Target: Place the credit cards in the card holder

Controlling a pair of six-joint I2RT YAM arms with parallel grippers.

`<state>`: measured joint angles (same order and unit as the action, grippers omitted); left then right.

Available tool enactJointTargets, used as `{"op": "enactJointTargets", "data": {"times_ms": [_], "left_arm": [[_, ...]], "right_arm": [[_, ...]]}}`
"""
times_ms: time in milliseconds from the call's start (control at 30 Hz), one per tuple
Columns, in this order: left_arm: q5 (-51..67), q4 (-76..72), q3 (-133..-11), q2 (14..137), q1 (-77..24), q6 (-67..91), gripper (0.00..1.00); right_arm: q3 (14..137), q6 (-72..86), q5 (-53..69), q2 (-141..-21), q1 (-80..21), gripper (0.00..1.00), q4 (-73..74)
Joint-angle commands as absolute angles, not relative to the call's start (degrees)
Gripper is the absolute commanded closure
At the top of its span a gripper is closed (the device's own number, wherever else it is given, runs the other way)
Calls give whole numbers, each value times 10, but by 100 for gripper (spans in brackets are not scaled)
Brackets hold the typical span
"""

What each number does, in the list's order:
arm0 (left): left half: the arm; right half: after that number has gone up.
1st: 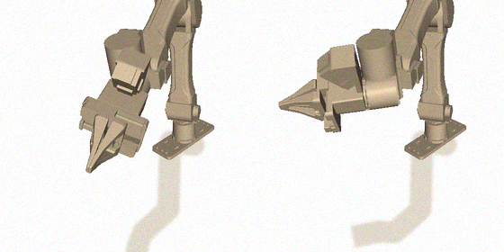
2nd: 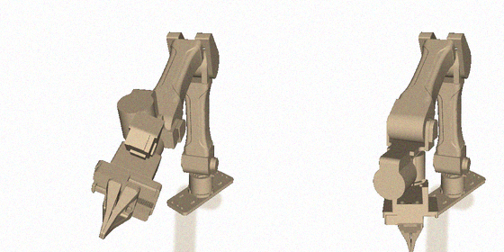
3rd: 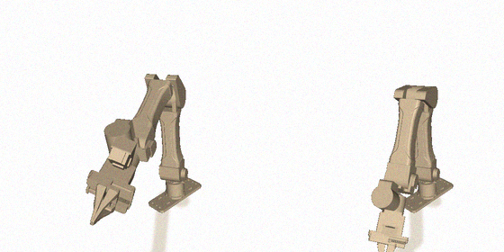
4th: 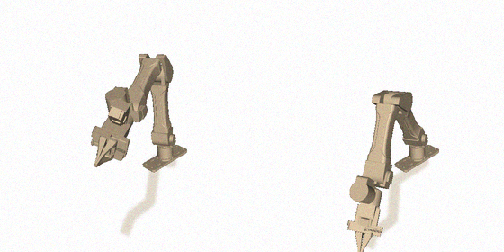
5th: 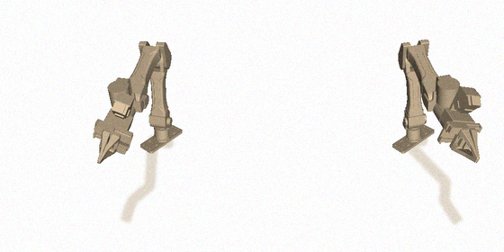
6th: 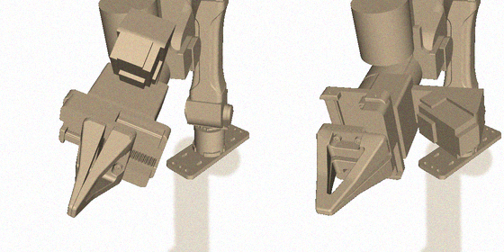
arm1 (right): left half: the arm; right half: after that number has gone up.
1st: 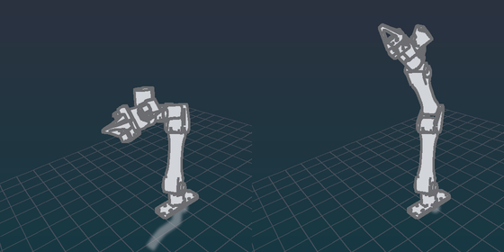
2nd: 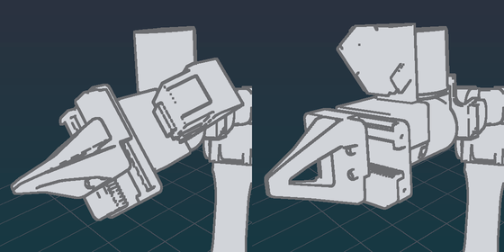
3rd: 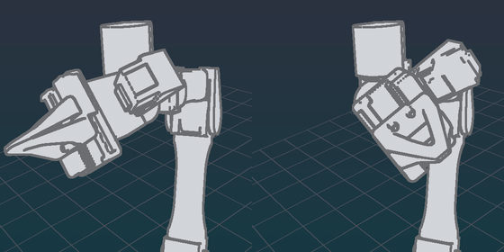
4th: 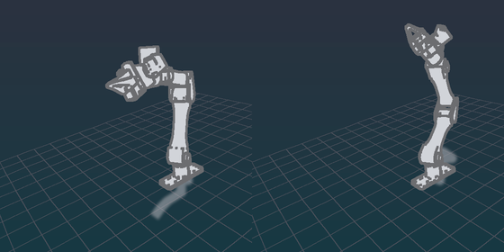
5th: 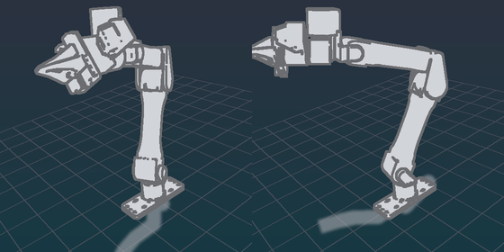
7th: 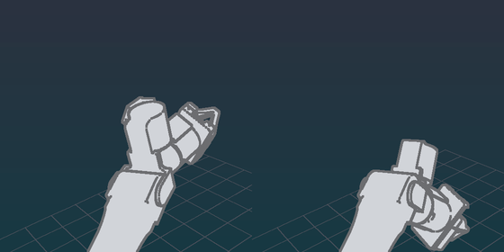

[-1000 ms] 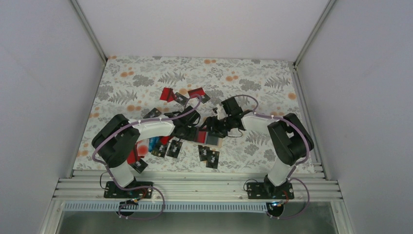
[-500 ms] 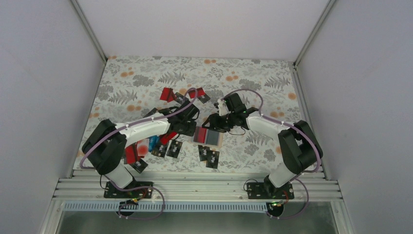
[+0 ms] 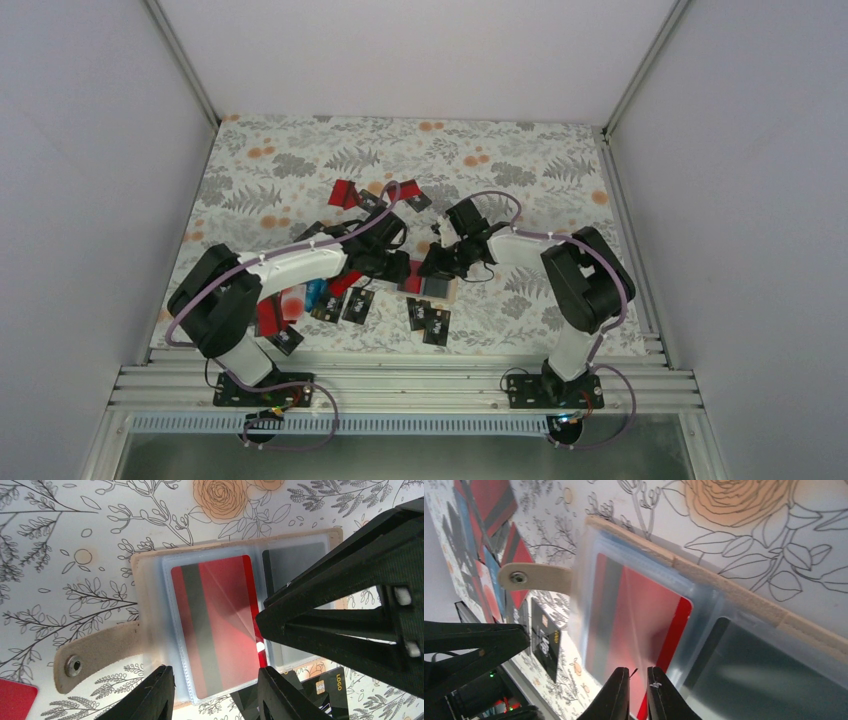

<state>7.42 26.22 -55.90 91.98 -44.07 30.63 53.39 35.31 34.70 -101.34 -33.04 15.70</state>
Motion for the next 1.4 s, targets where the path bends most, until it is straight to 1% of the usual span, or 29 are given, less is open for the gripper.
{"op": "enactJointTargets", "data": {"times_ms": [0,200,533,700,1367], "left_arm": [[95,248,-550,935,-436,313,55],[104,247,-547,953,-435,317,54],[121,236,-541,974,-436,320,49],[128,231,-541,977,-436,322,46],[151,224,-556,983,-438,320,46]], "right_arm": [[536,345,330,-1030,-338,88,149],[535,343,323,-1035,-338,91,149],[523,343,326,-1048,-339,96,139],[517,342,320,-1047,-339,96,139],[513,341,323,-1057,-338,96,133]]}}
